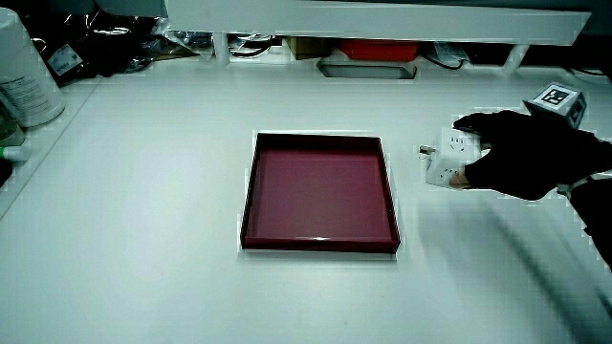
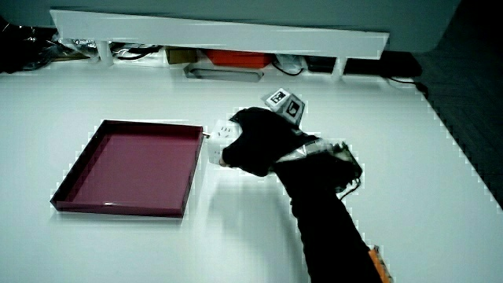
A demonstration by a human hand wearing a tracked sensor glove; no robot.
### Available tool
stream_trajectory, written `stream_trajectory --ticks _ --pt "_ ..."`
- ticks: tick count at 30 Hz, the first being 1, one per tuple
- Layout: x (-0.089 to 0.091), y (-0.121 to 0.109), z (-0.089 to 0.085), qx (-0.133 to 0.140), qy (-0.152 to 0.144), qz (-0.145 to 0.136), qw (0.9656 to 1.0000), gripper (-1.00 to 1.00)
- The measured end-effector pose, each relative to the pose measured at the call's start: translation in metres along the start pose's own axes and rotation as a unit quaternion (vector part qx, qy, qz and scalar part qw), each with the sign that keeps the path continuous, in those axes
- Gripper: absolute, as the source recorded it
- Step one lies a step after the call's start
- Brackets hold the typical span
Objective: Place socket
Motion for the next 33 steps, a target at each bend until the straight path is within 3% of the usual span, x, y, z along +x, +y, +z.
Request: stream_trajectory --ticks 2,6,19,22,25,33 --pt "0.012 0.002 0.001 -0.003 0.006 -0.023 0.9997 0.00" --pt "0.025 0.003 0.001 0.002 0.014 -0.042 0.9990 0.00" --pt "0.064 0.014 -0.021 -0.011 0.028 -0.091 0.9954 0.00" --pt "0.072 0.015 -0.023 -0.012 0.038 -0.091 0.9950 0.00" --pt "0.075 0.015 -0.023 -0.015 0.043 -0.094 0.9945 0.00" --pt "0.072 0.015 -0.024 -0.020 0.045 -0.097 0.9940 -0.30"
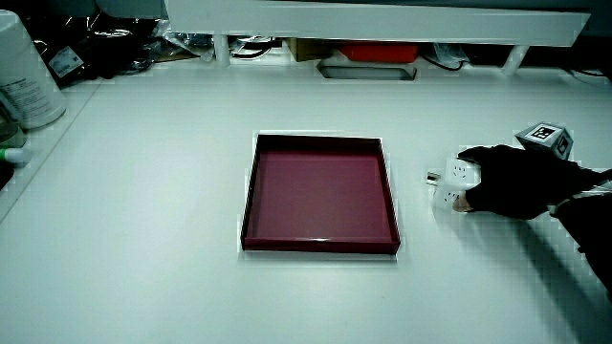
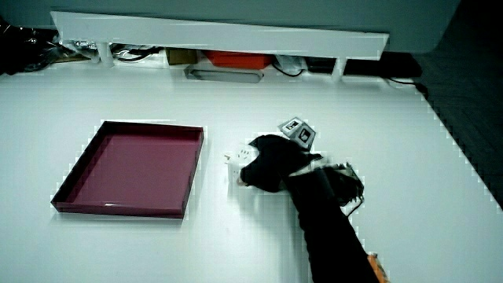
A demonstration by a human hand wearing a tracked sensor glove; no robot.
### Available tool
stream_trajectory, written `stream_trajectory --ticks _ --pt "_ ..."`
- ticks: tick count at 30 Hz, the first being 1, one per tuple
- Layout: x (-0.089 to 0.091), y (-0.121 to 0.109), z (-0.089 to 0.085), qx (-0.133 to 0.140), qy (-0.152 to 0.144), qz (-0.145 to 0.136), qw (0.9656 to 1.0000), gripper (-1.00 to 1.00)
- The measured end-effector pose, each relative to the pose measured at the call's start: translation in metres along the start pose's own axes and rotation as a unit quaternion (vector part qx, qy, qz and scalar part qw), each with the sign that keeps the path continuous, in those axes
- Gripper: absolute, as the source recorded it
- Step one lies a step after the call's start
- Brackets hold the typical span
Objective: Place socket
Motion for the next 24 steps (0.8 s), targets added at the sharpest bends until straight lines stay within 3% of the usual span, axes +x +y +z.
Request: stream_trajectory --ticks 8,9,10,12,14,15,16,17,19,21,24 --pt "0.002 -0.001 -0.002 -0.018 -0.002 -0.002 0.9998 -0.59" --pt "0.003 -0.001 -0.002 -0.052 0.019 -0.013 0.9984 -0.63" --pt "0.004 -0.002 -0.001 -0.022 -0.007 -0.003 0.9997 -0.67" --pt "0.002 -0.007 0.002 -0.019 -0.005 -0.002 0.9998 -0.74" --pt "-0.004 -0.015 0.005 -0.018 -0.028 -0.006 0.9994 -0.81" --pt "-0.009 -0.018 0.006 -0.048 -0.015 -0.008 0.9987 -0.85" --pt "-0.016 -0.024 0.008 -0.045 -0.034 -0.012 0.9983 -0.89" --pt "-0.021 -0.028 0.010 -0.017 -0.072 -0.004 0.9972 -0.93" --pt "-0.033 -0.038 0.012 -0.015 -0.106 -0.003 0.9943 -1.00" --pt "-0.043 -0.051 0.016 -0.009 -0.129 -0.003 0.9916 -1.00" --pt "-0.063 -0.072 0.025 -0.003 -0.142 0.022 0.9897 -1.00"
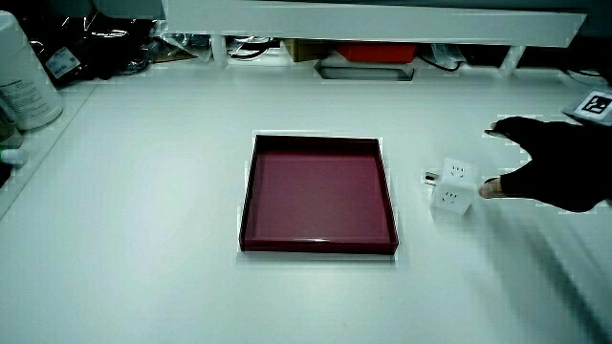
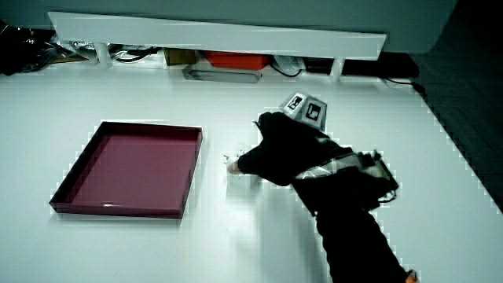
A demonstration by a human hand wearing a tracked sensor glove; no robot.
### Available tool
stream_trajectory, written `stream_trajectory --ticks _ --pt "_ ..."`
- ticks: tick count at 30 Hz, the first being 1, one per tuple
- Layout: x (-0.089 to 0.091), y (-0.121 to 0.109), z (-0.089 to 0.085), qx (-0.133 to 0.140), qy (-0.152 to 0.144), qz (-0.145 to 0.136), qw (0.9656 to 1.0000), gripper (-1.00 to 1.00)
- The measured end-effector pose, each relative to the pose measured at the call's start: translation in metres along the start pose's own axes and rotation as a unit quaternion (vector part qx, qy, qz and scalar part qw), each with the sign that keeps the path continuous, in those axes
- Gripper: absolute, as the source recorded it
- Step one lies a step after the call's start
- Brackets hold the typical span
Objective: Place socket
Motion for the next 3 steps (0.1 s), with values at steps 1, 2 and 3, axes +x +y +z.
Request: stream_trajectory --ticks 1,2,3 --pt "0.004 -0.002 0.001 -0.017 0.037 0.004 0.9992 -1.00" --pt "0.000 -0.008 0.006 -0.010 0.020 0.005 0.9997 -1.00" --pt "-0.003 -0.014 0.009 0.000 0.016 0.004 0.9999 -1.00"
